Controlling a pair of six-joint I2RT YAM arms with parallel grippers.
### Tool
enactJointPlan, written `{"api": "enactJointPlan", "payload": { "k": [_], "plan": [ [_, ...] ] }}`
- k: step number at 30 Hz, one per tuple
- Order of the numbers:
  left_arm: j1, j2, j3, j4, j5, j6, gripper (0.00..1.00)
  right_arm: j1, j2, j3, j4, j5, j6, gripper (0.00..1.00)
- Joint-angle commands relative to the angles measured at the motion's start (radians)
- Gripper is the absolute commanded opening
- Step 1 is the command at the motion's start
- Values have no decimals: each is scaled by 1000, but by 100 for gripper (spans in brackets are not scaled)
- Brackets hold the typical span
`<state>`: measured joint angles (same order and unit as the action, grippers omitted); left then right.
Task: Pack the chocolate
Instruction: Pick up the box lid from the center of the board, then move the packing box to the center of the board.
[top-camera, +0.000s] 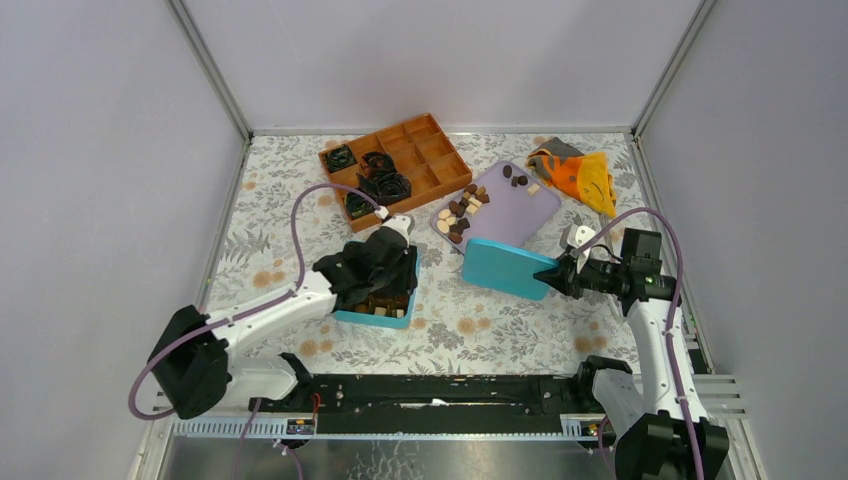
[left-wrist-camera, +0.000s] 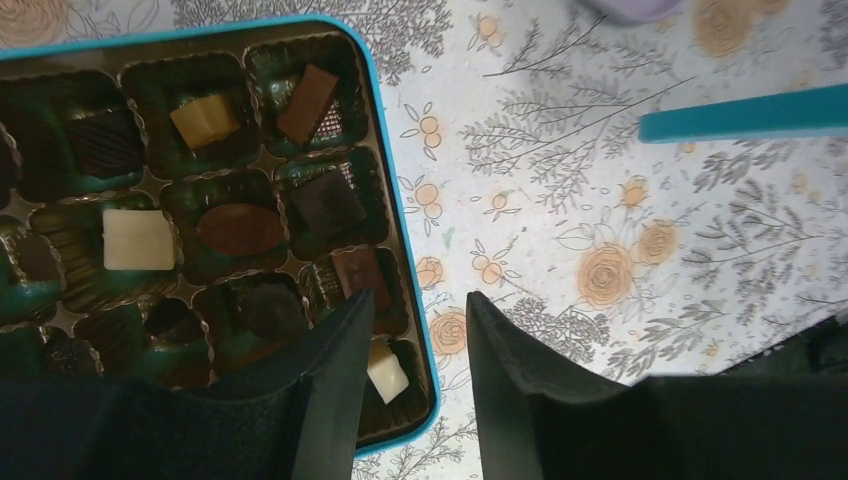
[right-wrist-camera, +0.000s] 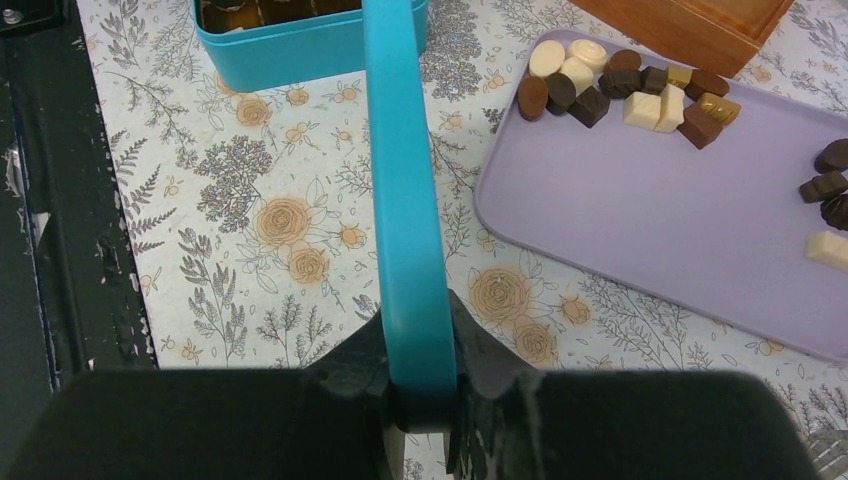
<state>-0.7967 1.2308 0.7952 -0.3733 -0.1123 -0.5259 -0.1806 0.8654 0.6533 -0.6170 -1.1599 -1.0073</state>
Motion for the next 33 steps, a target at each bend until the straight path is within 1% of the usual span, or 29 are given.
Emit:
{"api": "enactJointPlan", "payload": {
  "k": [1, 12, 16, 19, 21, 26, 30, 33],
  "plan": [
    [5, 72, 55, -25, -42, -34, 46, -7, 1, 29, 26, -18, 18, 0],
    [4, 200, 93, -8, 47, -16, 51, -8, 1, 29, 20, -14, 13, 0],
    [4, 218, 100, 15, 105, -16, 50, -12, -2, 32, 17, -12, 12, 0],
    [3, 221, 95, 42, 178, -22, 49, -16, -5, 36, 16, -8, 15, 0],
    [2, 217, 87, 70, 225, -35, 47, -22, -8, 44, 39, 16, 56, 0],
    [-21, 215, 66, 159, 336, -77, 45, -50, -32, 56, 156, 111, 239, 0],
    [-76, 247, 77, 231, 375, -120, 45, -90, -49, 67, 219, 140, 355, 0],
    [-124, 299, 100, 300, 403, -160, 45, -123, -59, 73, 273, 161, 453, 0]
  ]
}}
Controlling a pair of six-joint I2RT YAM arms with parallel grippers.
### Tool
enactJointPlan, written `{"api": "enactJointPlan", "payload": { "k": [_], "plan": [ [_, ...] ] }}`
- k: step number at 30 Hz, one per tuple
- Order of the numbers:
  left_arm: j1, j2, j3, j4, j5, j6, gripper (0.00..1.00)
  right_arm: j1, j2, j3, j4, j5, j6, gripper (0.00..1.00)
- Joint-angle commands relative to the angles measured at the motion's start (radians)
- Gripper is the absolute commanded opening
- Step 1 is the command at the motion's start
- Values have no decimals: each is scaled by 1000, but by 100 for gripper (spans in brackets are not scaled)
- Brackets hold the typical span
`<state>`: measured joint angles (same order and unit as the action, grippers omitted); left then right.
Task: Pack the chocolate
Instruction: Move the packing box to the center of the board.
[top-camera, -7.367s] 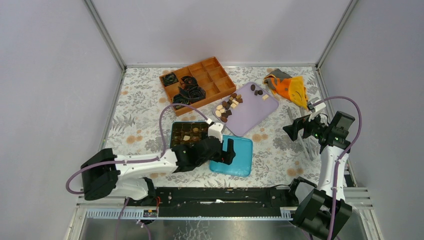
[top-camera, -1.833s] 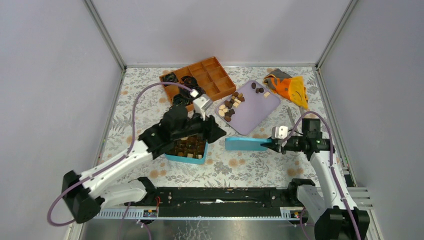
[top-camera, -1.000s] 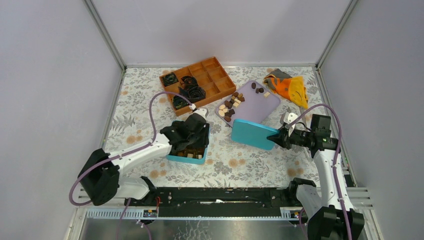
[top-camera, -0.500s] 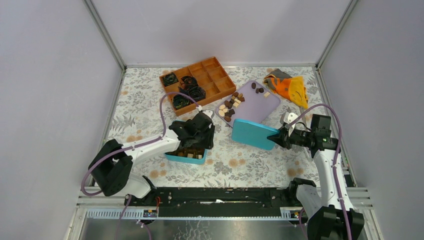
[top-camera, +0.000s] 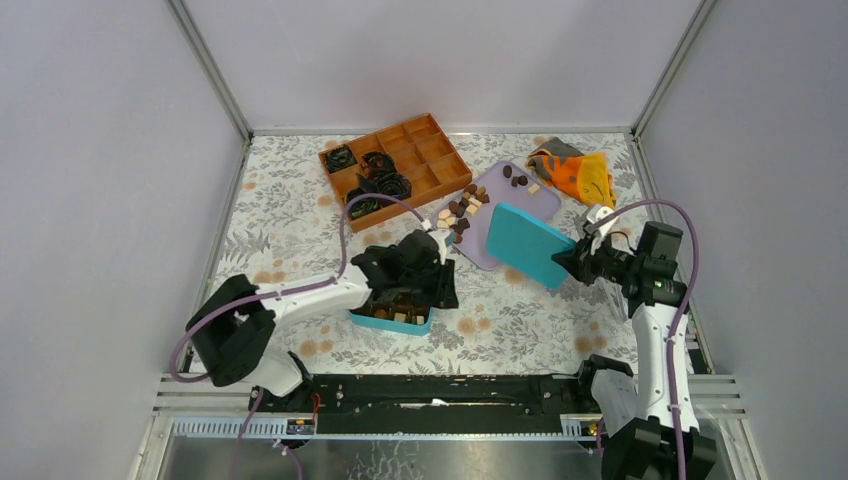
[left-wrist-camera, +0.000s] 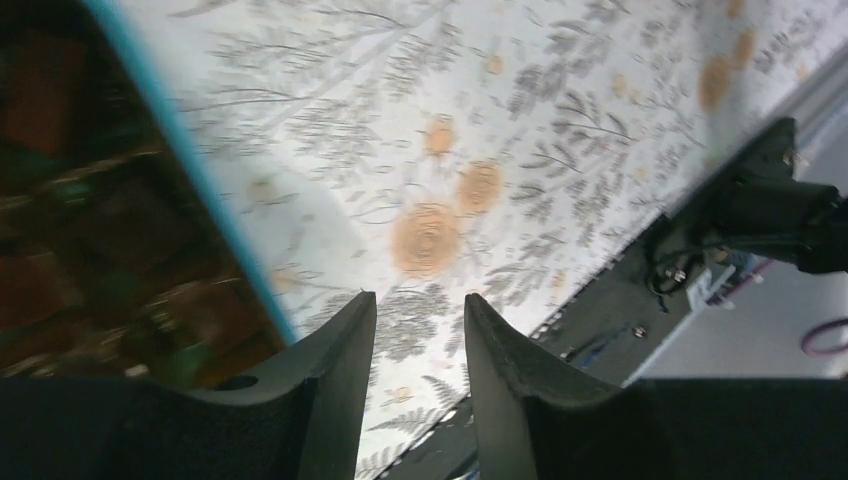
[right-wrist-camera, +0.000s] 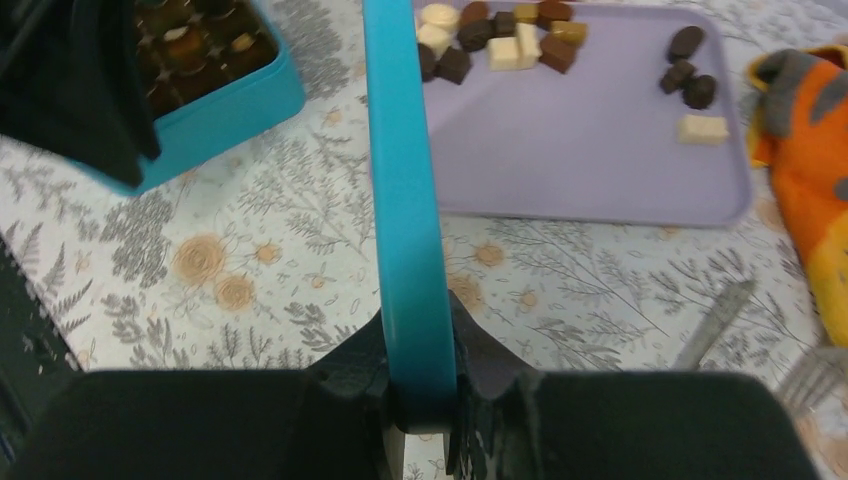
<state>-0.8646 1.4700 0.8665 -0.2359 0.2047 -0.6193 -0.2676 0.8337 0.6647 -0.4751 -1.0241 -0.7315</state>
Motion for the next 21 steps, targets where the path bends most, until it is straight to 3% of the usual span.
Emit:
{"api": "enactJointPlan", "payload": {
  "k": [1, 9, 17, 21],
  "plan": [
    [-71, 82, 43, 190, 94, -77, 45, -47, -33, 62, 153, 29, 210, 0],
    [-150, 218, 156, 330, 104, -125, 45, -94, -47, 51, 243, 71, 371, 0],
    [-144, -81, 76, 205, -144, 115, 50, -97, -27, 52, 235, 66, 380, 0],
    [-80, -275, -52, 122, -201, 175, 72, -98, -25, 44, 243, 61, 384, 0]
  ]
}}
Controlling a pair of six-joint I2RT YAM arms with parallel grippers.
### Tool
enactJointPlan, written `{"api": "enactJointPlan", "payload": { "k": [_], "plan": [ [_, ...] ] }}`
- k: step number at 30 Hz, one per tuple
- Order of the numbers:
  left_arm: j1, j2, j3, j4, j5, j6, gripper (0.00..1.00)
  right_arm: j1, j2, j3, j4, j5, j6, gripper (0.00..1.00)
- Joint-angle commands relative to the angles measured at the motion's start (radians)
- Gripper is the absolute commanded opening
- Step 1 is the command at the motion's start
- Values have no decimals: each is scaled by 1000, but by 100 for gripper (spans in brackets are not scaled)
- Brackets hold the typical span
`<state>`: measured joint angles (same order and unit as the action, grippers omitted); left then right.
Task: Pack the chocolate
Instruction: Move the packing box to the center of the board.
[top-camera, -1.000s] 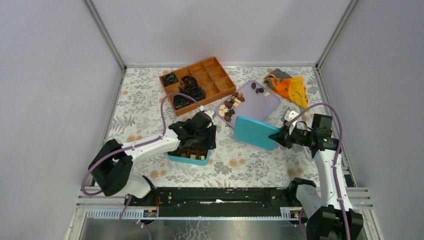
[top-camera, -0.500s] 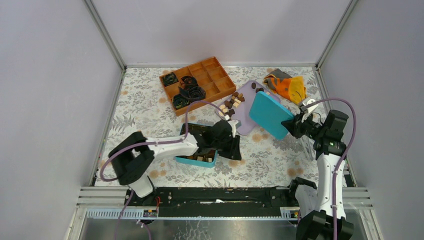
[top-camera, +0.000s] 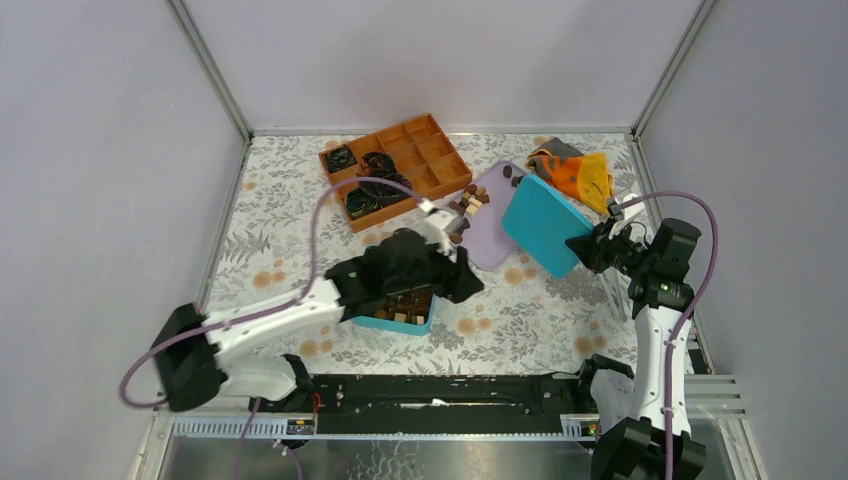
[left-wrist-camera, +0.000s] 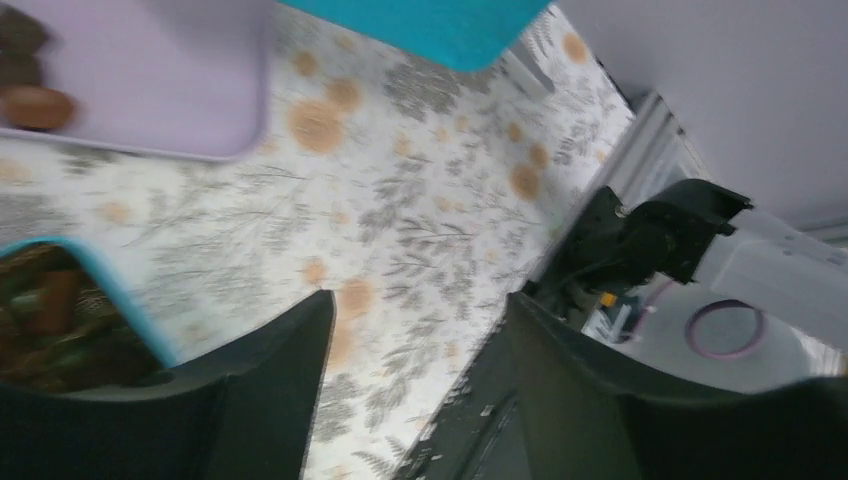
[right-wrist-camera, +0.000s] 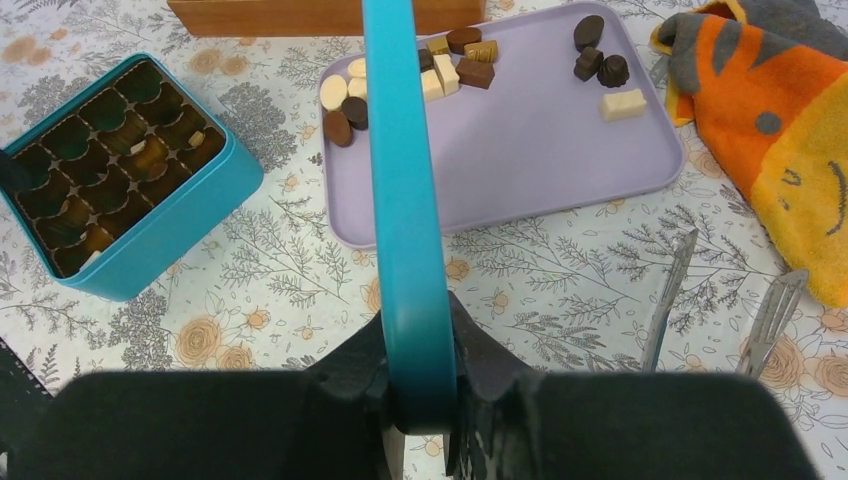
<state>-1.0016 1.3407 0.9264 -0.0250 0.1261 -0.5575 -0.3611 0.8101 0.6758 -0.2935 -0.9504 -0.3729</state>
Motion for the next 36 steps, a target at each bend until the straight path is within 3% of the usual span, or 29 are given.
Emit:
{"api": "enactJointPlan", "payload": {
  "k": [1, 4, 8, 13, 29, 36],
  "plan": [
    [79, -185, -144, -103, -123, 113, 77, -5, 1, 32, 63, -14, 26, 0],
    [131, -250, -196, -166, -122, 97, 87, -6, 6, 29, 63, -16, 28, 0],
    [147, -228, -213, -209, -99, 55, 88, -6, 11, 25, 66, -16, 27, 0],
    [147, -185, -241, -146, -62, -23, 87, -8, 16, 19, 65, -12, 22, 0],
    [148, 53, -214, -8, 142, -115, 56, -10, 15, 23, 57, -17, 15, 0],
    [108, 151, -160, 99, 260, -136, 52, -10, 15, 24, 53, -24, 15, 0]
  ]
}}
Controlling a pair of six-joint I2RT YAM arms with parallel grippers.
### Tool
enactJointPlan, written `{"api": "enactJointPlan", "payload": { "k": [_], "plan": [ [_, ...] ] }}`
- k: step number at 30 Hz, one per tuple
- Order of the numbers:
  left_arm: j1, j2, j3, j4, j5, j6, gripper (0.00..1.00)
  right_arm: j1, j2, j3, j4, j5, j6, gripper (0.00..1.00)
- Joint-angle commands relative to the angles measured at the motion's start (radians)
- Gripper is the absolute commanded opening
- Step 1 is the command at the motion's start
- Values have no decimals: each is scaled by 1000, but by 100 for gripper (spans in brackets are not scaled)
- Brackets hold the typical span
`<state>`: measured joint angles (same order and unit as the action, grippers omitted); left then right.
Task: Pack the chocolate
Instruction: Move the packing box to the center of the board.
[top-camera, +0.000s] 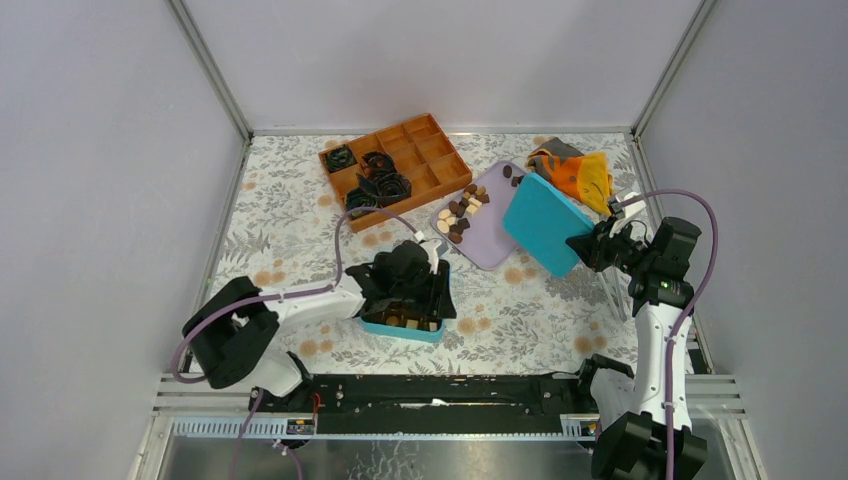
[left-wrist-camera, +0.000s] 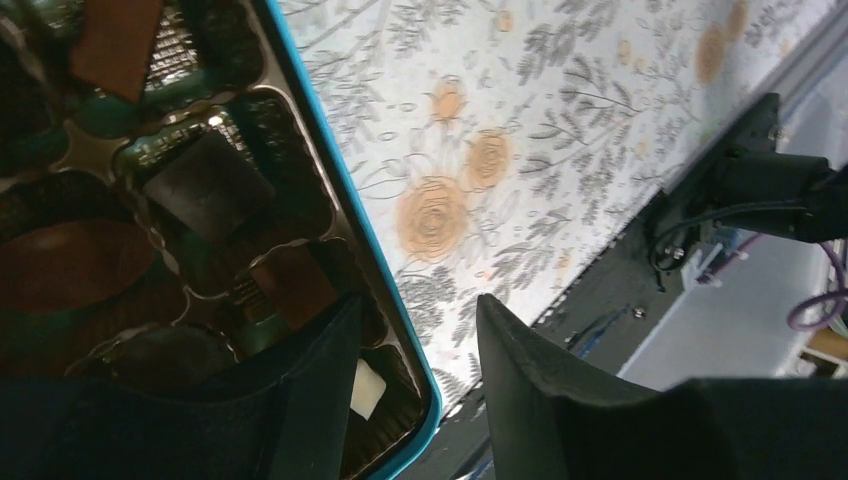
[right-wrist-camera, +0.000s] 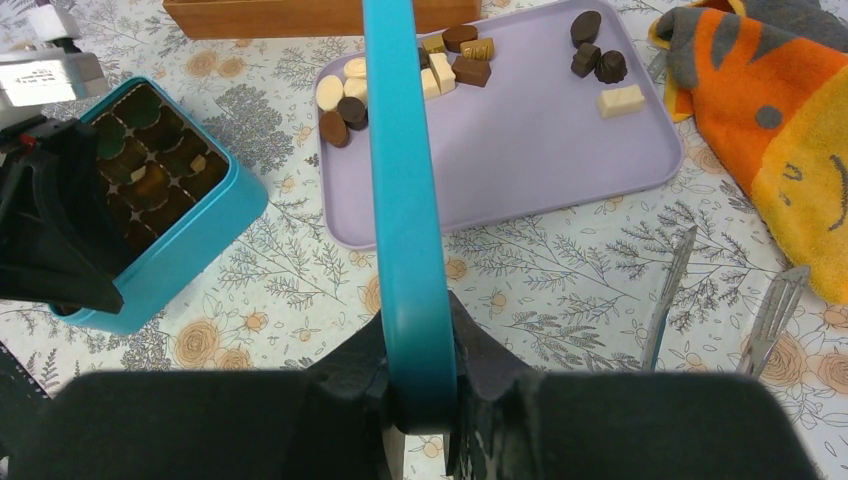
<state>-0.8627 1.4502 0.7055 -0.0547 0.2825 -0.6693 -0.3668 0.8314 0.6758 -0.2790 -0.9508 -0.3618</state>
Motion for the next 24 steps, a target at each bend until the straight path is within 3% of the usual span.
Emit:
{"api": "enactJointPlan", "payload": {
  "k": [1, 8, 13, 18, 24],
  "plan": [
    [-38, 59, 76, 138, 112, -29, 52, -4, -5, 24, 38, -23, 4, 0],
    [-91, 208, 191, 234, 158, -76, 53, -5, 4, 29, 30, -34, 6, 0],
    [-98, 222, 237, 322, 149, -89, 54, -5, 29, 41, 9, -59, 6, 0],
    [-95, 58, 190, 331, 64, 5, 57, -6, 44, 51, -2, -101, 19, 0],
    [-74, -334, -19, 271, -119, 166, 68, -4, 83, 74, -40, -200, 30, 0]
  ]
}}
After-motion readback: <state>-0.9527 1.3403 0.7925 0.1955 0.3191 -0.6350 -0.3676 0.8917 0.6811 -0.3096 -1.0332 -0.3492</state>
